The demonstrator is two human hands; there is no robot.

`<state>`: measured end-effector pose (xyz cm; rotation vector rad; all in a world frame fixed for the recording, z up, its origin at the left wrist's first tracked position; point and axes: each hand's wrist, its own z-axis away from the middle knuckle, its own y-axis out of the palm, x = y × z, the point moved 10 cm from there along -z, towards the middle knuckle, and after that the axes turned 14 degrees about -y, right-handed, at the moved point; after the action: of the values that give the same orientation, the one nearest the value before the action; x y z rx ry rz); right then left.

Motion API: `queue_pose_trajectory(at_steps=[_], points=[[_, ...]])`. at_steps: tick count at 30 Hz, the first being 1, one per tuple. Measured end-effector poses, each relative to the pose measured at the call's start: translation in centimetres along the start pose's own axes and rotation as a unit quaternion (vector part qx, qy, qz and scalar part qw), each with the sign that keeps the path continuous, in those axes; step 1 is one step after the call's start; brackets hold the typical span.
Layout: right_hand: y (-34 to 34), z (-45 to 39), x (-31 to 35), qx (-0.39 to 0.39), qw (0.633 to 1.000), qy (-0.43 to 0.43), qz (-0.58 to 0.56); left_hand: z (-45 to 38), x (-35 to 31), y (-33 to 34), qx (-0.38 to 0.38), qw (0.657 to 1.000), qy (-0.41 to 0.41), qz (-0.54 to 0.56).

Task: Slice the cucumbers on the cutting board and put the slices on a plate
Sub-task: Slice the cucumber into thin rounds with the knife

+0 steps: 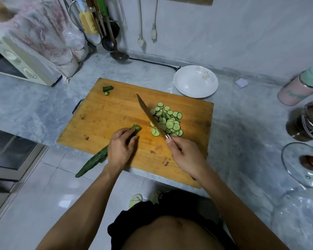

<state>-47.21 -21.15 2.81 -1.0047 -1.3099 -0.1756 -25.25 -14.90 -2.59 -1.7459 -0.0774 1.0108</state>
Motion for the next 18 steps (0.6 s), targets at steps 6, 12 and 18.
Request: queue_pose_trajectory(at_steps=[6, 12, 18], points=[[2.3, -1.2, 2.4, 0.043, 0.998, -0.038, 0.028, -0.6, 0.5, 0.6, -0.046, 0.998, -0.037, -0.023], [3.5, -0.4, 2.2, 0.078, 0.995, -0.039, 0.044, 0.2, -0.4, 0.5, -0.026, 0.999, 0.031, -0.016], [3.3, -0.2, 2.6, 0.092, 0.993, -0.031, 0.071, 0.6, -0.6, 0.9, -0.029, 0.997, 0.044, -0.05]])
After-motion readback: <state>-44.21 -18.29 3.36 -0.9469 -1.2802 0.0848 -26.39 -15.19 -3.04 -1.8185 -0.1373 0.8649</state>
